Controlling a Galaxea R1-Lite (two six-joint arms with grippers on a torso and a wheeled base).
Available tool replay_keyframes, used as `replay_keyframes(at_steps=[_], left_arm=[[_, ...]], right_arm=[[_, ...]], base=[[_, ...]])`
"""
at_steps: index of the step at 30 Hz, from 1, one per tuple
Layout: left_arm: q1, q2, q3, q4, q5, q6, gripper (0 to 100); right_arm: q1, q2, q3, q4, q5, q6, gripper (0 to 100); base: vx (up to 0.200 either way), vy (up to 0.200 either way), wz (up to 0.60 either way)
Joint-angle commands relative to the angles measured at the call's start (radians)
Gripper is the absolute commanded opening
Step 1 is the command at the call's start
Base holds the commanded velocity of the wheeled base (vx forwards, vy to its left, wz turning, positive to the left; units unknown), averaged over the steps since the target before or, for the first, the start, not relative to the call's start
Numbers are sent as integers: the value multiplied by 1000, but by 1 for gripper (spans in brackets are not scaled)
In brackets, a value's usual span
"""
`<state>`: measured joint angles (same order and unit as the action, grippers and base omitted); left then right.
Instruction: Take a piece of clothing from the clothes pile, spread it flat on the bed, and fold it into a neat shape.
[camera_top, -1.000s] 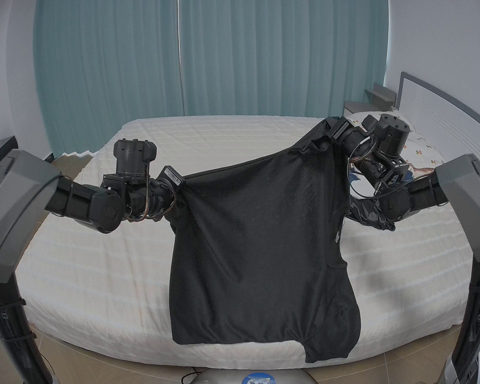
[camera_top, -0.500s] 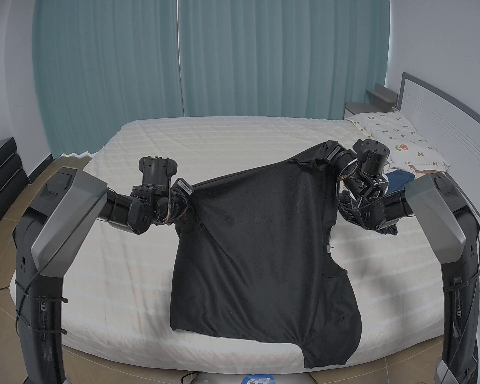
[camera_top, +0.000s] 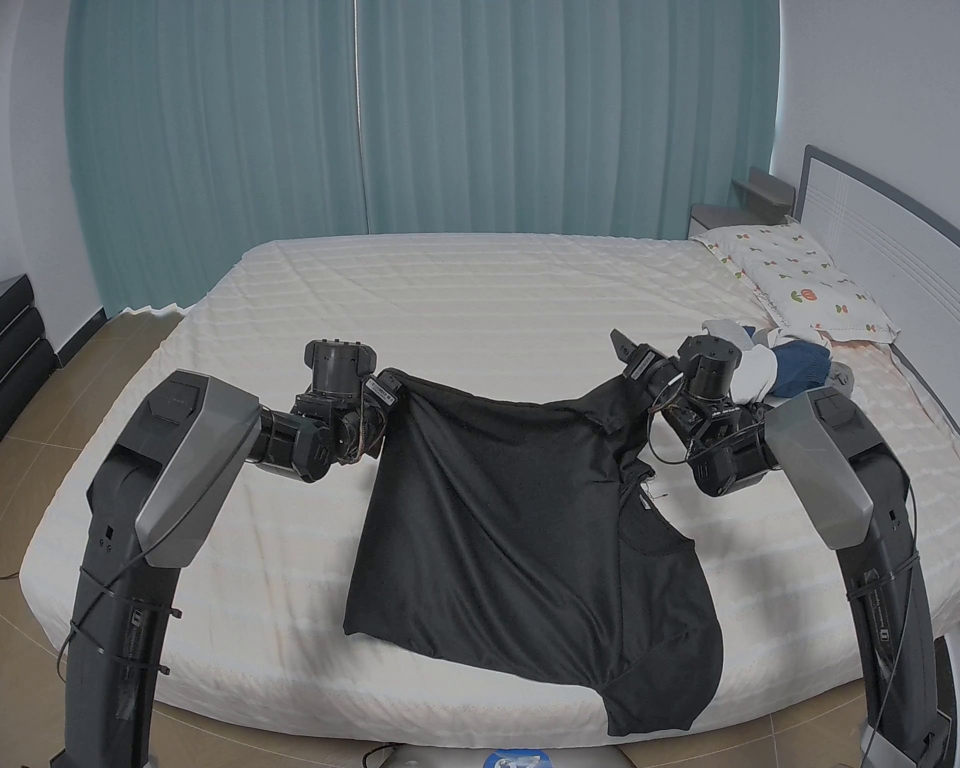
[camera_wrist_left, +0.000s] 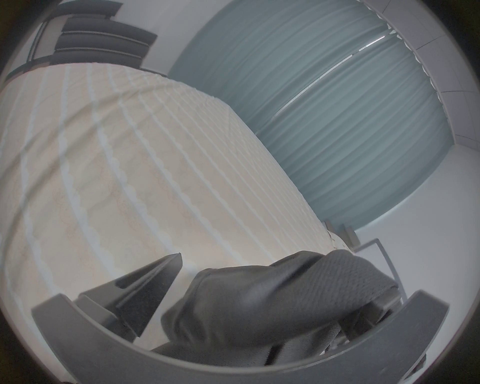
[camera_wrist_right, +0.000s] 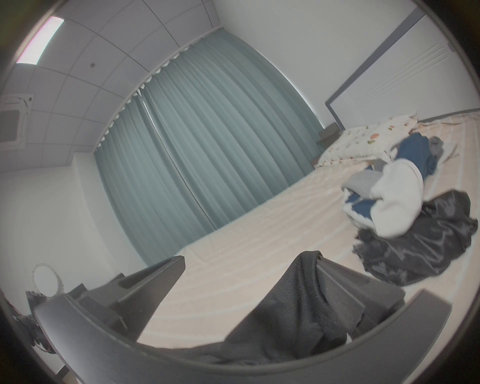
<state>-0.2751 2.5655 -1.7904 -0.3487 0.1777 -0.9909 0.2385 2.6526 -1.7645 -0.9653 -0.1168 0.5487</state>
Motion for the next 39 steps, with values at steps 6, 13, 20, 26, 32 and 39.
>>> replay_keyframes(at_steps=[6,13,20,26,32,39], left_arm=[[30,107,-104,65,66,5,100],[37,87,-98,254,62,55,100],[60,-5,-81,336,-56,47,100],[123,-93,-101,379,-119,78,100],[160,-93,-210,582,-208,159,100],[169,-48,-210,458,-218,46,100]], right_arm=[[-44,60,39,85,-41,-29,100],[-62,-2,160,91,-21,-32,100],[-77,-37,263,80,-11,-27,100],[-73,-134,471,-23,5,-35,100],[-73,-158,614,-108,42,-26,100],[-76,-149,714,-201,52,-15,100]], base=[[0,0,0],[0,0,0],[0,0,0],[0,0,0],[0,0,0],[0,0,0]])
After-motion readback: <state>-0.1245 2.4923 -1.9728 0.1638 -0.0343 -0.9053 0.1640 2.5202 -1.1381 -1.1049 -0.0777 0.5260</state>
